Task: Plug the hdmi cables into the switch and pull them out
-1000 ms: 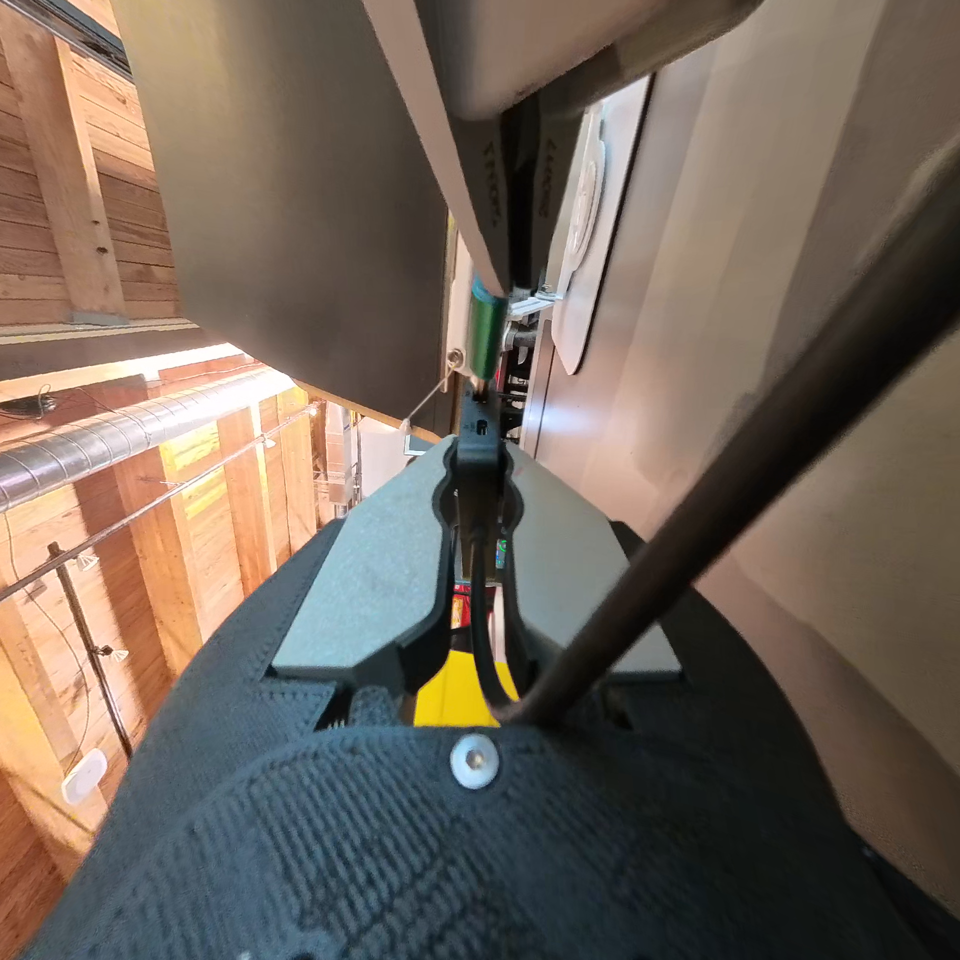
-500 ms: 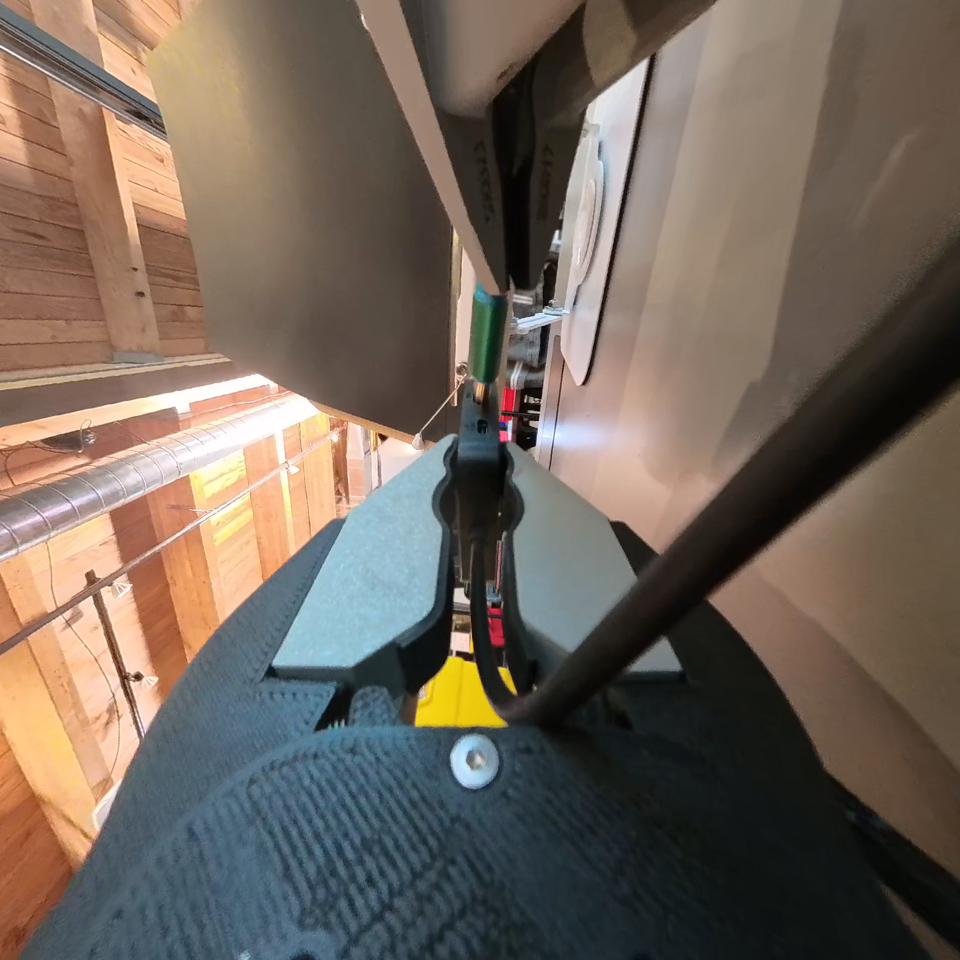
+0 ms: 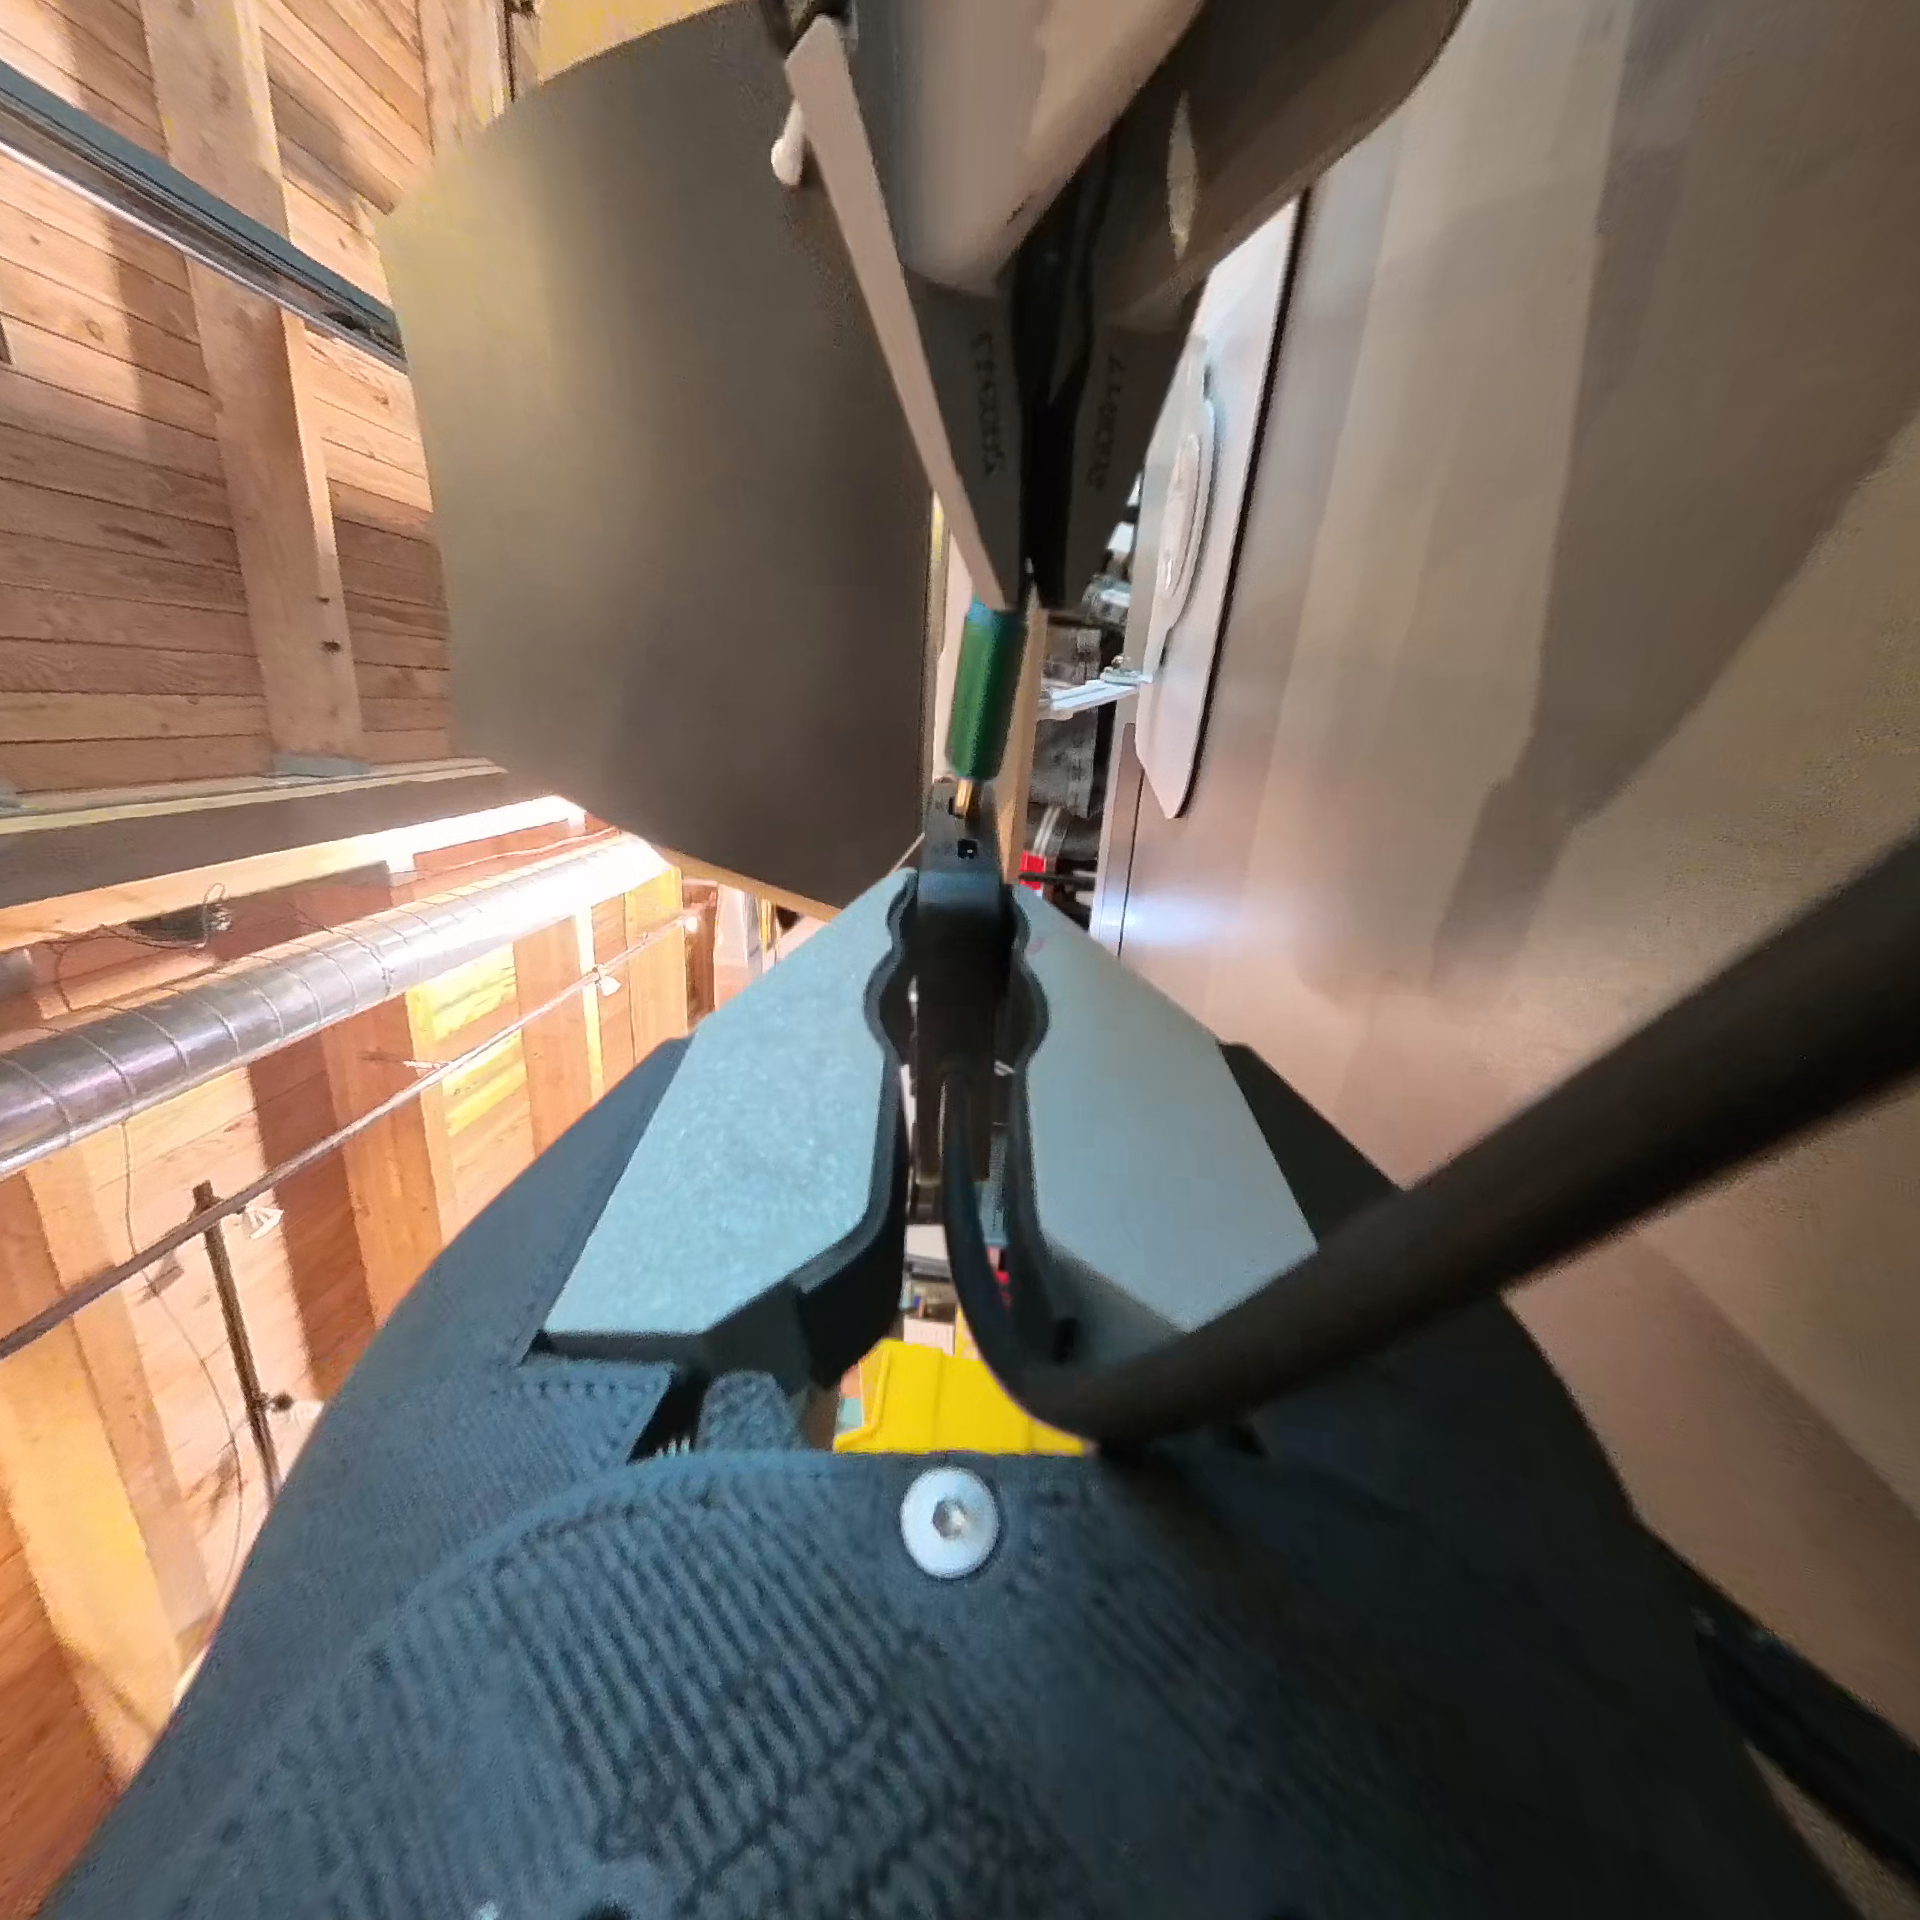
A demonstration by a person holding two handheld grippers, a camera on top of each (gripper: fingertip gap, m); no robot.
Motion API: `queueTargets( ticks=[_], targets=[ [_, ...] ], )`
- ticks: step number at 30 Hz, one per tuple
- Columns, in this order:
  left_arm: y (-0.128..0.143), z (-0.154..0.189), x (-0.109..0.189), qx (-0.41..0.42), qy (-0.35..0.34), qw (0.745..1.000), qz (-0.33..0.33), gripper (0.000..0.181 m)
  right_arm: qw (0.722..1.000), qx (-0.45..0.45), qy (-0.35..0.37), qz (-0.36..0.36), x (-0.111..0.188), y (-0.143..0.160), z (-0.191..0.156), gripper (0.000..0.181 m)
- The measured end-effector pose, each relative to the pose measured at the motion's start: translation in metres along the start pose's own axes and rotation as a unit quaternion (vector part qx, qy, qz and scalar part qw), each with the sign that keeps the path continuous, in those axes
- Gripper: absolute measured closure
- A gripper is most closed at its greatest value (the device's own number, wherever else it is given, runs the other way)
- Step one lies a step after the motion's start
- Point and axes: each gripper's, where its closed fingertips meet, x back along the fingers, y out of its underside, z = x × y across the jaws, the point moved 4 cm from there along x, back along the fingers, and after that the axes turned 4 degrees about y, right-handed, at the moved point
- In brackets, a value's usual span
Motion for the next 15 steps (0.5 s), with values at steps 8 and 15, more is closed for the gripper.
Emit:
queueTargets(
  ticks=[8, 15],
  targets=[
    [-0.006, 0.008, 0.003, -0.034, 0.014, 0.999, 0.018, 0.171, 0.988, 0.108, 0.087, -0.061, 0.006, 0.002, -0.003, 0.179],
    [-0.011, 0.006, 0.009, 0.004, 0.019, 0.999, 0.049, 0.171, 0.998, -0.002, -0.017, -0.057, 0.007, 0.005, 0.0, 0.179]
  ],
)
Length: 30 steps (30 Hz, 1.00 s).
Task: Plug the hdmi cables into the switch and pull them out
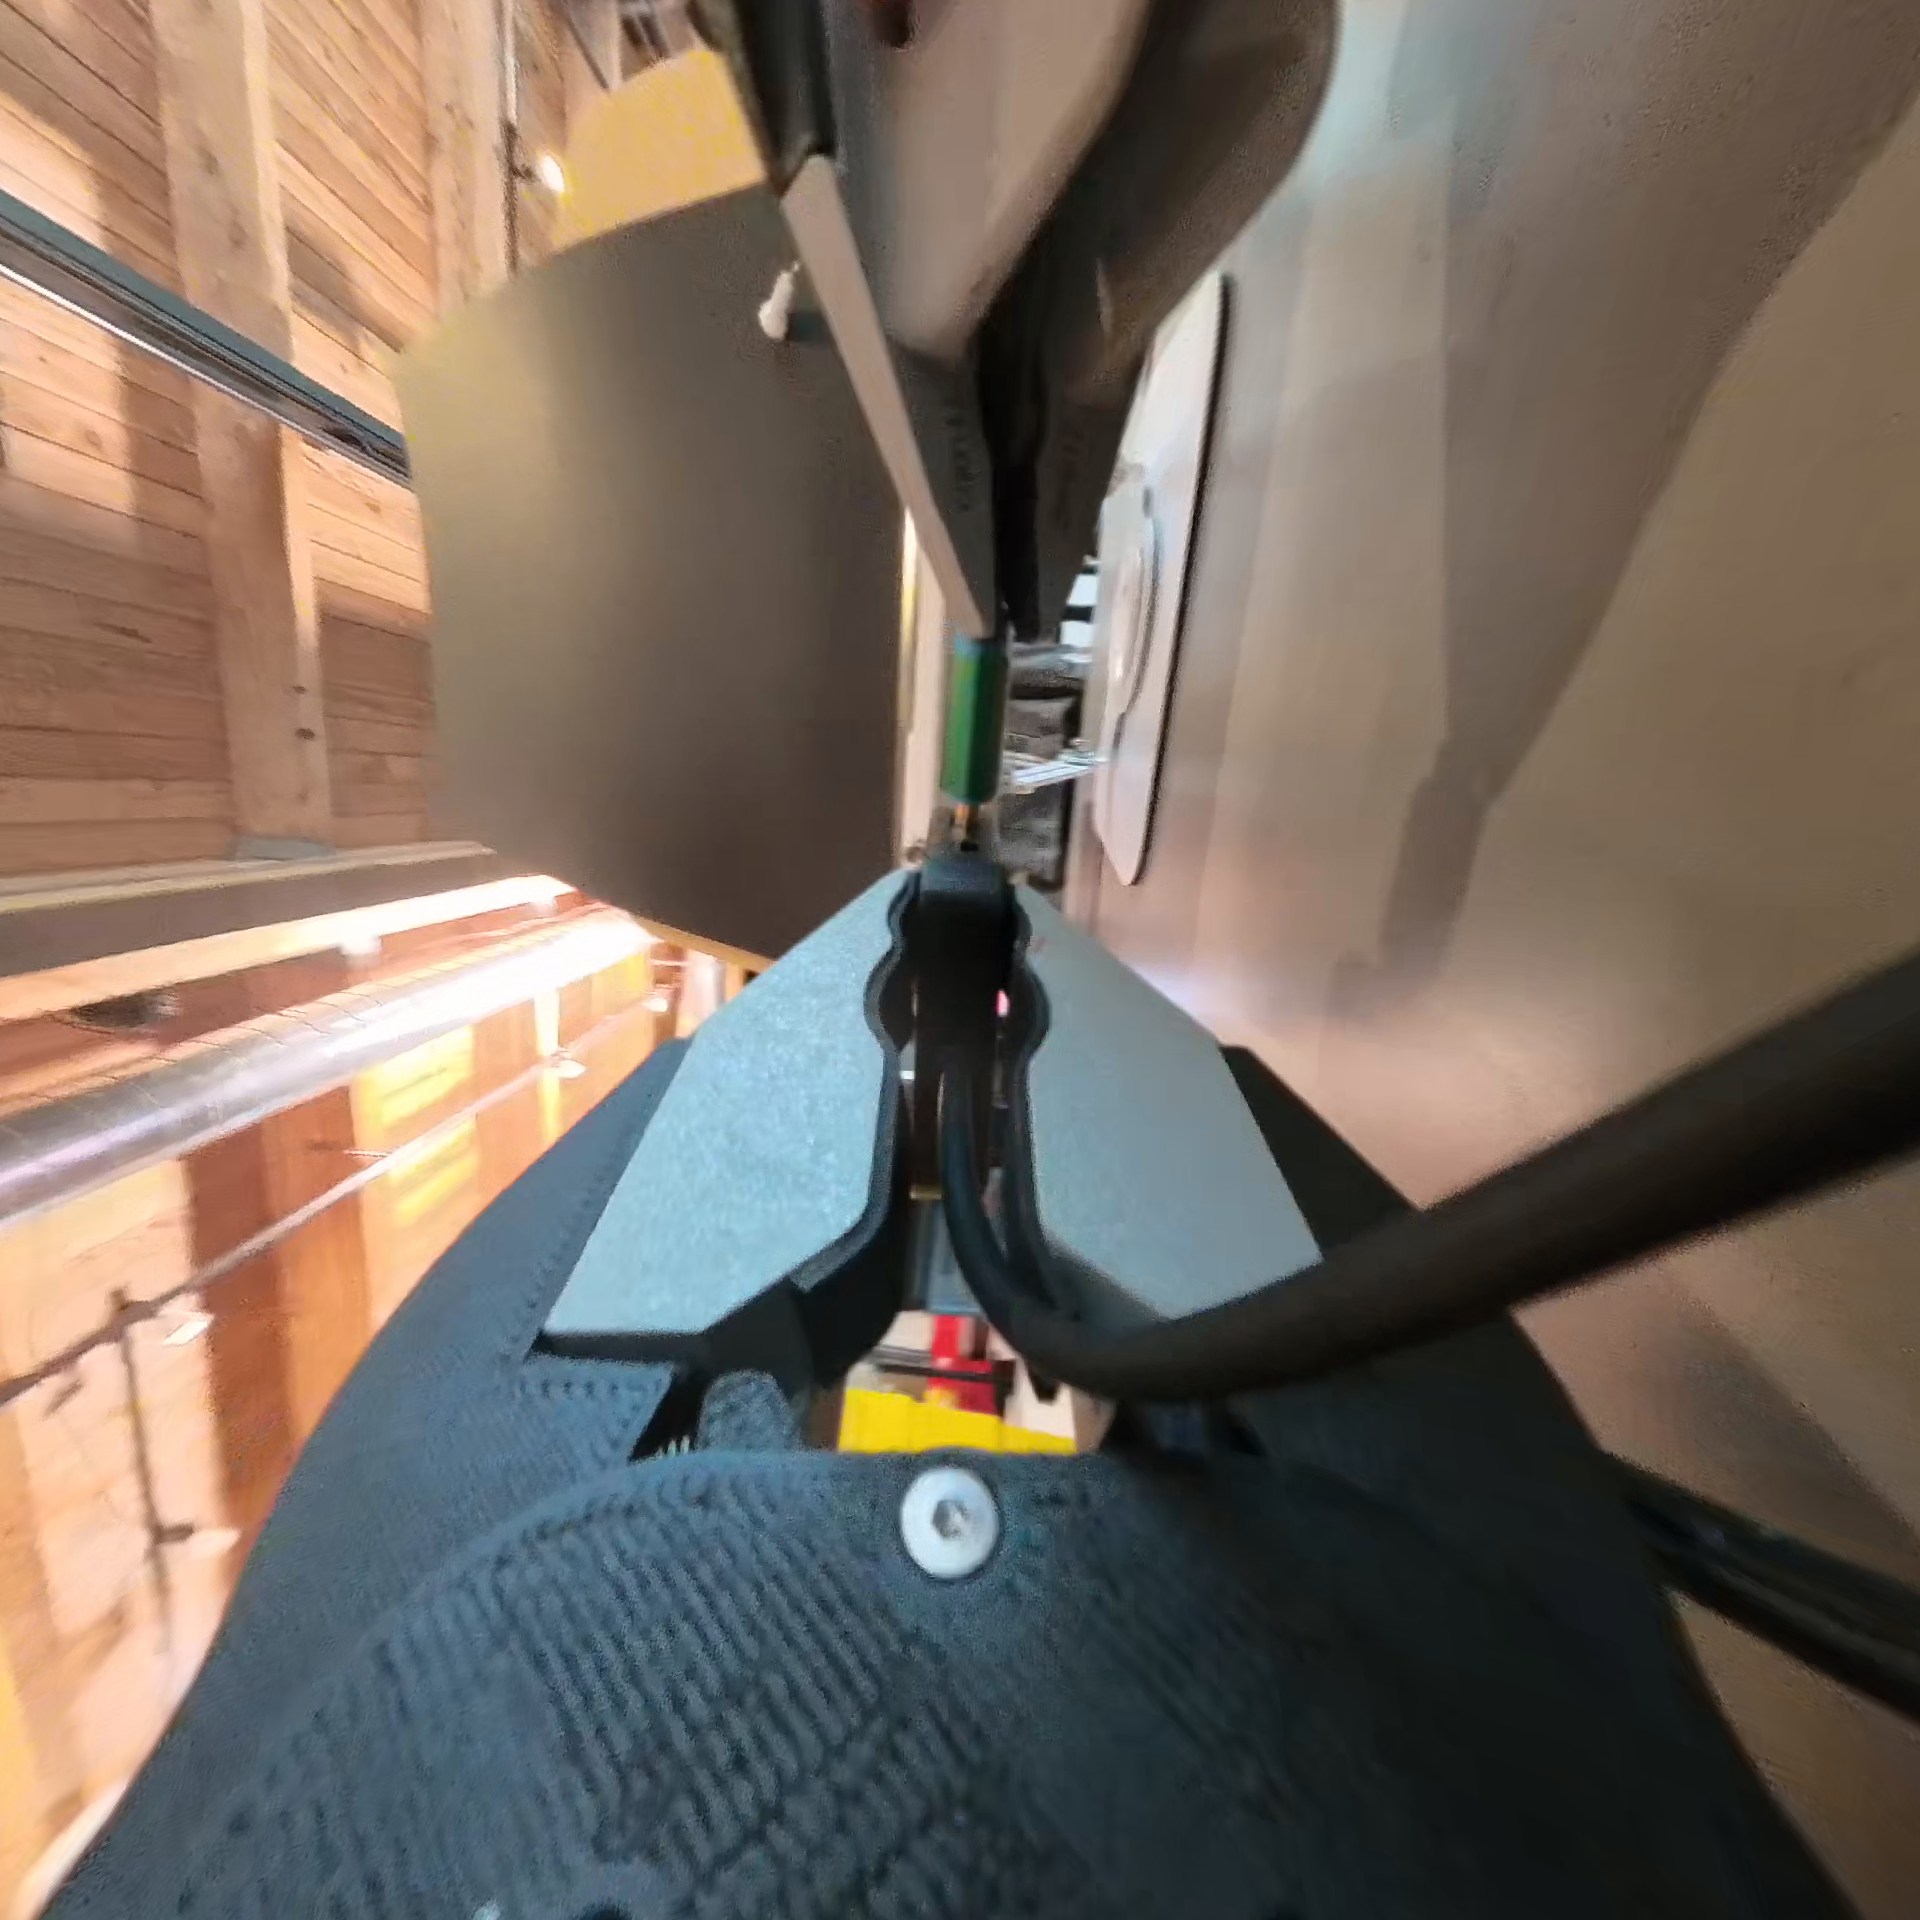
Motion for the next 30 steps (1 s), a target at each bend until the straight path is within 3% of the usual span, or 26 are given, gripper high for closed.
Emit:
queueTargets(
  ticks=[4, 6, 14, 18, 23, 27, 30],
  targets=[
    [0.004, 0.002, 0.0, 0.013, 0.013, 1.0, 0.004, 0.171, 1.0, 0.022, 0.014, 0.001, -0.006, 0.001, 0.0, 0.179],
    [0.002, -0.001, 0.003, 0.015, 0.006, 1.0, 0.011, 0.171, 1.0, 0.011, -0.015, -0.008, -0.005, 0.002, -0.003, 0.178],
    [-0.016, 0.012, 0.017, -0.016, 0.039, 0.996, 0.075, 0.171, 0.992, 0.027, -0.023, -0.12, 0.004, 0.015, 0.003, 0.178],
    [-0.018, 0.013, 0.017, -0.002, 0.049, 0.994, 0.093, 0.17, 0.992, 0.011, -0.039, -0.116, 0.002, 0.011, 0.008, 0.178],
    [-0.013, 0.01, 0.015, 0.016, 0.04, 0.995, 0.09, 0.169, 0.993, 0.01, -0.05, -0.108, 0.004, 0.009, 0.006, 0.179],
    [0.002, 0.016, 0.009, 0.023, 0.051, 0.997, 0.051, 0.161, 0.992, 0.007, -0.047, -0.116, 0.004, 0.011, 0.007, 0.178],
    [0.005, 0.015, 0.008, 0.017, 0.053, 0.998, 0.042, 0.169, 0.992, 0.003, -0.046, -0.116, 0.004, 0.012, 0.008, 0.179]
  ],
)
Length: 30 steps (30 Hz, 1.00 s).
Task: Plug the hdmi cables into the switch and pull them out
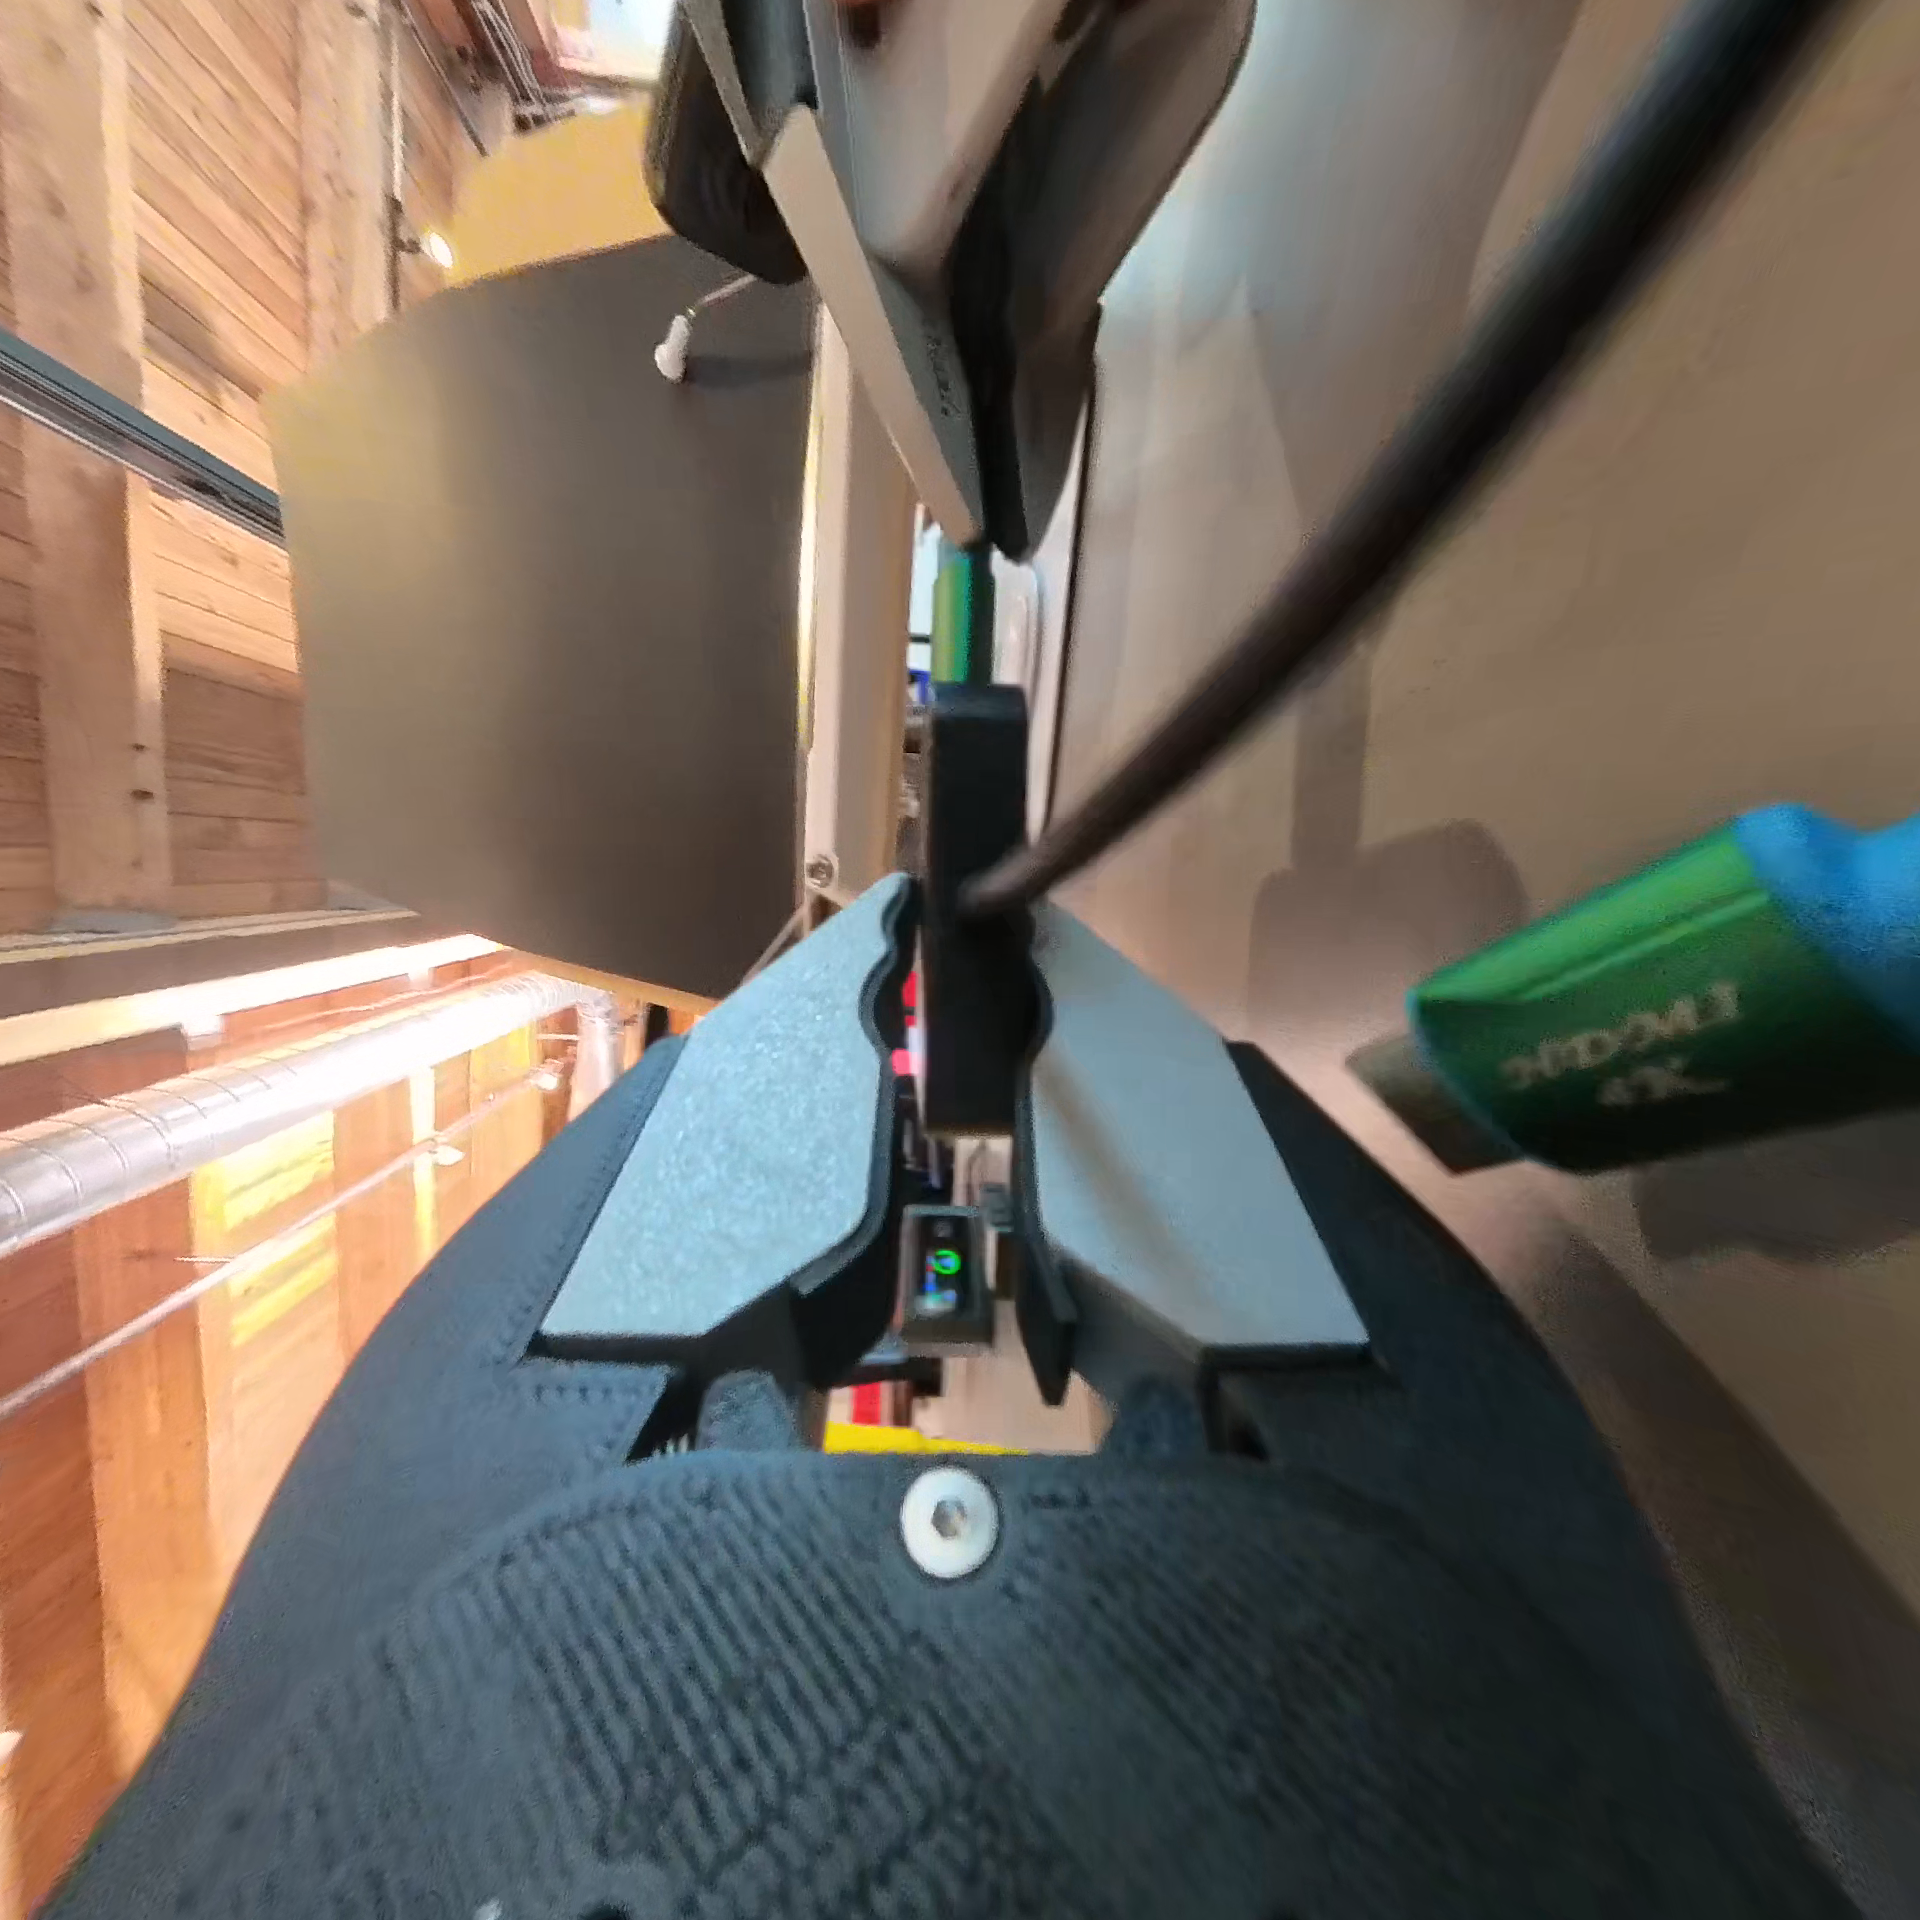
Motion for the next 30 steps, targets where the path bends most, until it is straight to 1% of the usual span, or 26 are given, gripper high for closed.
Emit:
queueTargets(
  ticks=[3, 5, 6, 10, 12, 14, 17, 20, 22, 23, 25, 26, 28, 30],
  targets=[
    [-0.003, -0.003, 0.001, -0.026, -0.002, 1.0, -0.012, 0.171, 1.0, -0.005, -0.007, -0.007, 0.001, 0.002, -0.001, 0.178],
    [-0.006, -0.001, 0.003, -0.072, -0.014, 0.997, -0.005, 0.17, 0.999, -0.002, -0.009, -0.034, 0.003, 0.007, 0.0, 0.178],
    [-0.009, 0.003, 0.003, -0.083, -0.008, 0.997, 0.004, 0.17, 0.999, 0.0, -0.005, -0.051, 0.004, 0.011, 0.001, 0.178],
    [-0.014, 0.009, 0.011, -0.101, -0.011, 0.994, 0.033, 0.171, 0.996, 0.01, -0.006, -0.085, 0.002, 0.019, 0.0, 0.178],
    [-0.015, 0.012, 0.013, -0.107, -0.008, 0.994, 0.03, 0.171, 0.996, 0.011, 0.003, -0.094, 0.0, 0.02, 0.001, 0.179],
    [-0.015, 0.013, 0.012, -0.109, -0.008, 0.994, 0.016, 0.171, 0.996, 0.008, 0.012, -0.088, 0.0, 0.019, 0.003, 0.179],
    [-0.015, 0.01, 0.011, -0.087, -0.005, 0.996, 0.0, 0.172, 0.997, 0.006, 0.011, -0.079, -0.002, 0.017, 0.002, 0.178],
    [-0.01, 0.012, 0.007, -0.089, 0.0, 0.996, -0.013, 0.172, 0.997, 0.01, 0.025, -0.073, -0.004, 0.016, 0.004, 0.178],
    [-0.005, 0.009, 0.002, -0.067, 0.002, 0.997, -0.024, 0.171, 0.999, 0.005, 0.027, -0.047, -0.005, 0.008, 0.005, 0.179],
    [-0.002, 0.004, 0.0, -0.061, -0.007, 0.998, -0.029, 0.171, 0.999, 0.003, 0.022, -0.033, -0.006, 0.004, 0.004, 0.179],
    [0.002, -0.004, -0.003, -0.045, -0.021, 0.998, -0.027, 0.17, 0.999, 0.023, 0.016, -0.022, -0.005, -0.005, -0.002, 0.178],
    [0.001, -0.007, -0.002, -0.05, -0.033, 0.998, -0.022, 0.17, 0.999, 0.034, 0.013, -0.031, -0.002, -0.007, -0.006, 0.177],
    [-0.005, -0.009, 0.003, -0.075, -0.06, 0.995, -0.006, 0.171, 0.997, 0.052, 0.009, -0.048, 0.003, -0.009, -0.015, 0.169],
    [-0.01, -0.008, 0.006, -0.085, -0.067, 0.994, 0.009, 0.171, 0.995, 0.083, 0.04, -0.04, 0.008, -0.011, -0.016, 0.175]
  ],
)
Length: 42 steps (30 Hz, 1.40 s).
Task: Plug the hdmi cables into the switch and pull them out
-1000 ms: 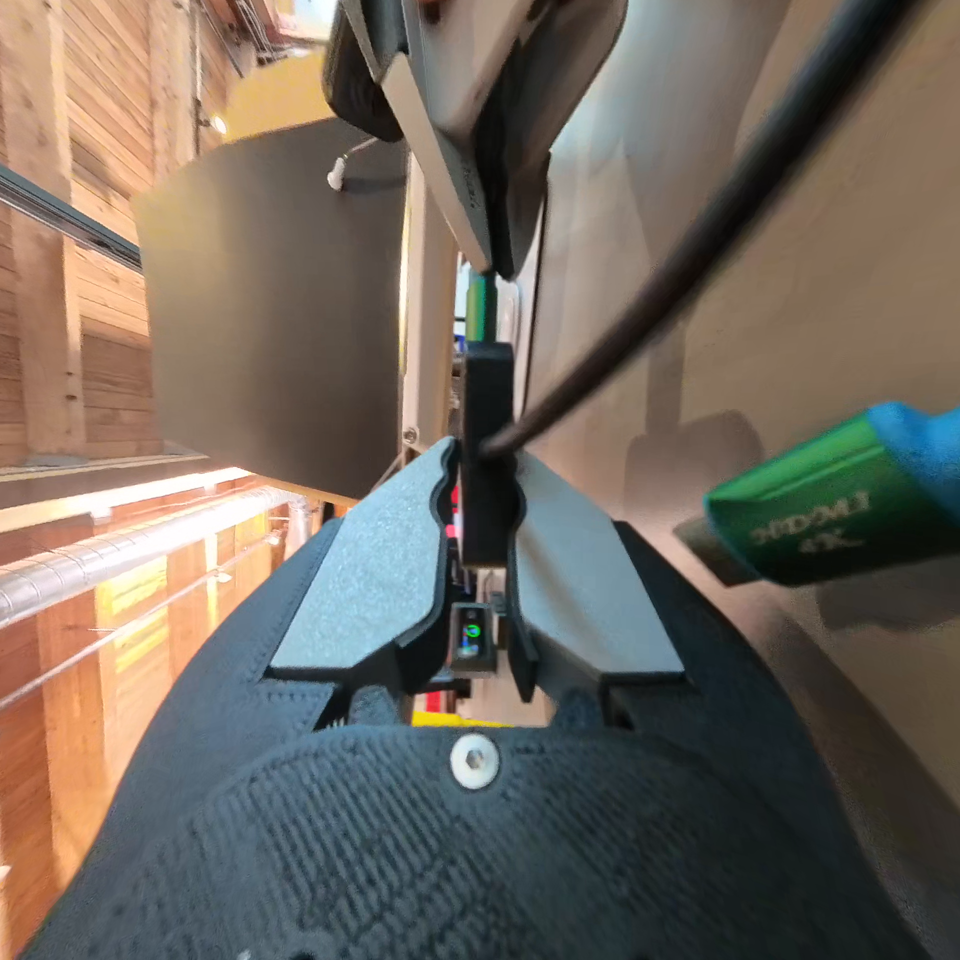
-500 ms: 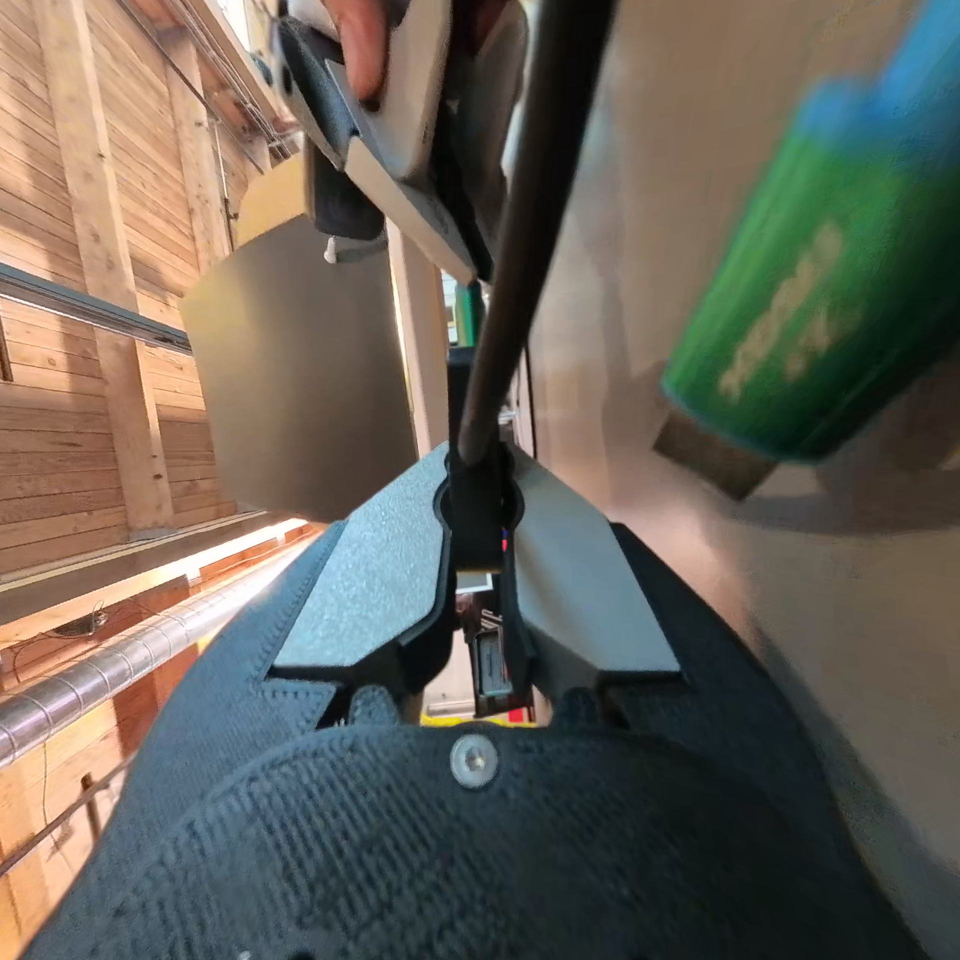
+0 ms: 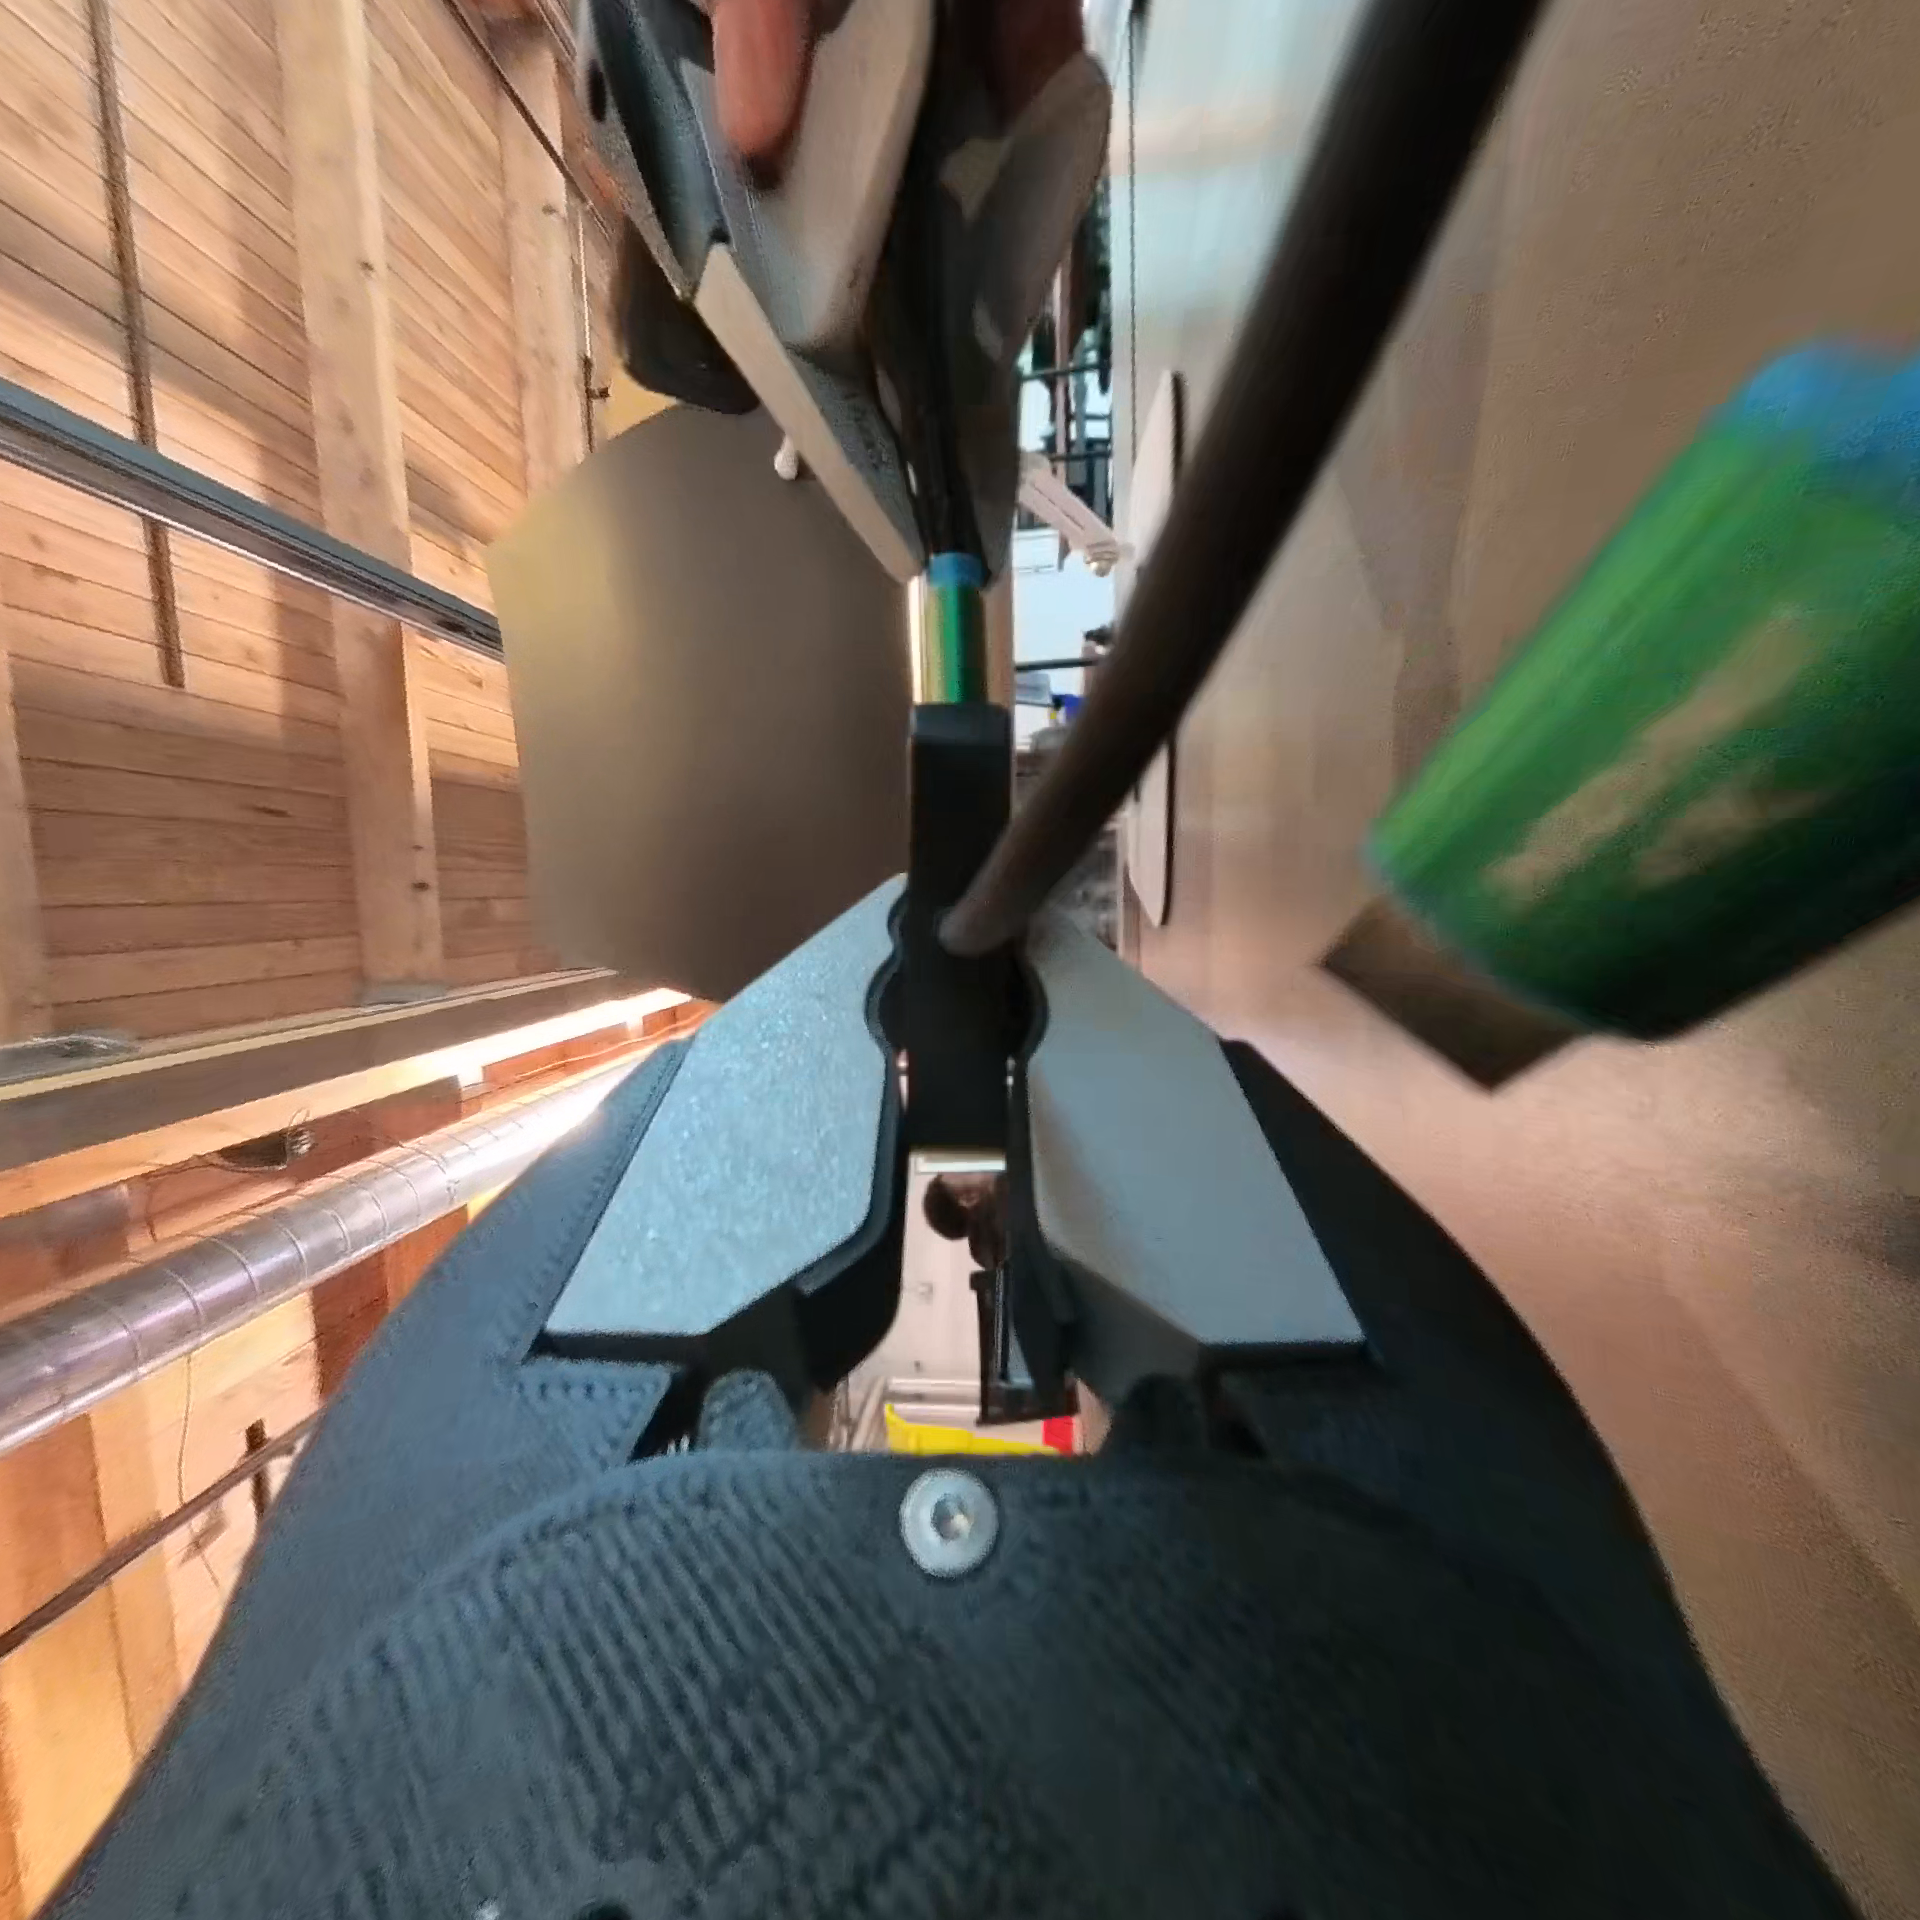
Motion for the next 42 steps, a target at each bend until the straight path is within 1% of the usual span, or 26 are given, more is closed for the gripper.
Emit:
queueTargets(
  ticks=[1, 3, 5, 7, 8, 10, 12, 13, 14, 16, 17, 19, 22, 24, 27, 31, 32, 33, 37, 40, 42],
  targets=[
    [0.0, 0.0, 0.0, 0.006, 0.003, 1.0, 0.0, 0.171, 1.0, 0.018, 0.018, 0.003, 0.003, -0.002, 0.0, 0.178],
    [0.003, -0.002, -0.001, 0.017, 0.0, 1.0, -0.002, 0.171, 0.996, 0.055, 0.073, 0.009, 0.01, -0.006, 0.002, 0.178],
    [0.006, -0.004, -0.001, 0.032, -0.004, 0.999, -0.003, 0.17, 0.988, 0.1, 0.116, 0.028, 0.015, -0.013, 0.0, 0.174],
    [0.007, -0.007, 0.0, 0.052, -0.008, 0.999, 0.001, 0.17, 0.974, 0.161, 0.152, 0.052, 0.019, -0.022, -0.005, 0.163],
    [0.009, -0.005, -0.002, 0.075, 0.004, 0.997, 0.002, 0.17, 0.965, 0.178, 0.181, 0.059, 0.021, -0.025, -0.004, 0.162],
    [0.017, 0.001, -0.007, 0.138, 0.049, 0.989, -0.002, 0.169, 0.945, 0.218, 0.235, 0.07, 0.024, -0.03, -0.003, 0.161],
    [0.025, 0.011, -0.011, 0.202, 0.106, 0.974, -0.01, 0.168, 0.923, 0.248, 0.279, 0.097, 0.029, -0.035, 0.001, 0.157],
    [0.029, 0.015, -0.012, 0.222, 0.123, 0.967, -0.015, 0.168, 0.917, 0.256, 0.286, 0.109, 0.029, -0.036, 0.003, 0.156],
    [0.032, 0.016, -0.013, 0.234, 0.128, 0.964, -0.018, 0.168, 0.918, 0.256, 0.281, 0.115, 0.029, -0.036, 0.003, 0.156],
    [0.034, 0.014, -0.013, 0.25, 0.126, 0.96, -0.019, 0.168, 0.931, 0.237, 0.253, 0.113, 0.026, -0.033, 0.003, 0.153],
    [0.034, 0.013, -0.013, 0.257, 0.126, 0.958, -0.015, 0.168, 0.939, 0.232, 0.232, 0.107, 0.024, -0.032, 0.001, 0.146],
    [0.034, 0.012, -0.012, 0.26, 0.126, 0.957, -0.014, 0.168, 0.943, 0.243, 0.206, 0.1, 0.021, -0.032, -0.005, 0.14],
    [0.04, 0.016, -0.014, 0.275, 0.14, 0.951, -0.029, 0.168, 0.933, 0.283, 0.2, 0.093, 0.013, -0.03, -0.013, 0.131],
    [0.042, 0.017, -0.014, 0.286, 0.144, 0.947, -0.03, 0.168, 0.925, 0.308, 0.211, 0.076, 0.006, -0.028, -0.017, 0.13],
    [0.043, 0.019, -0.014, 0.293, 0.153, 0.943, -0.033, 0.169, 0.903, 0.35, 0.245, 0.042, -0.003, -0.024, -0.018, 0.13],
    [0.042, 0.022, -0.015, 0.297, 0.167, 0.939, -0.034, 0.168, 0.863, 0.399, 0.31, -0.018, -0.017, -0.017, -0.01, 0.13],
    [0.042, 0.022, -0.015, 0.299, 0.17, 0.938, -0.033, 0.168, 0.856, 0.405, 0.318, -0.033, -0.022, -0.015, -0.009, 0.13],
    [0.041, 0.023, -0.015, 0.299, 0.174, 0.938, -0.033, 0.168, 0.851, 0.41, 0.325, -0.047, -0.027, -0.012, -0.008, 0.127],
    [0.038, 0.026, -0.014, 0.3, 0.187, 0.935, -0.029, 0.169, 0.822, 0.445, 0.347, -0.079, -0.039, -0.007, -0.007, 0.131],
    [0.03, 0.031, -0.011, 0.3, 0.214, 0.93, -0.008, 0.169, 0.801, 0.471, 0.358, -0.098, -0.044, -0.003, -0.007, 0.133],
    [0.027, 0.032, -0.009, 0.301, 0.222, 0.927, 0.003, 0.17, 0.781, 0.494, 0.365, -0.114, -0.047, 0.001, -0.007, 0.136]
  ],
)
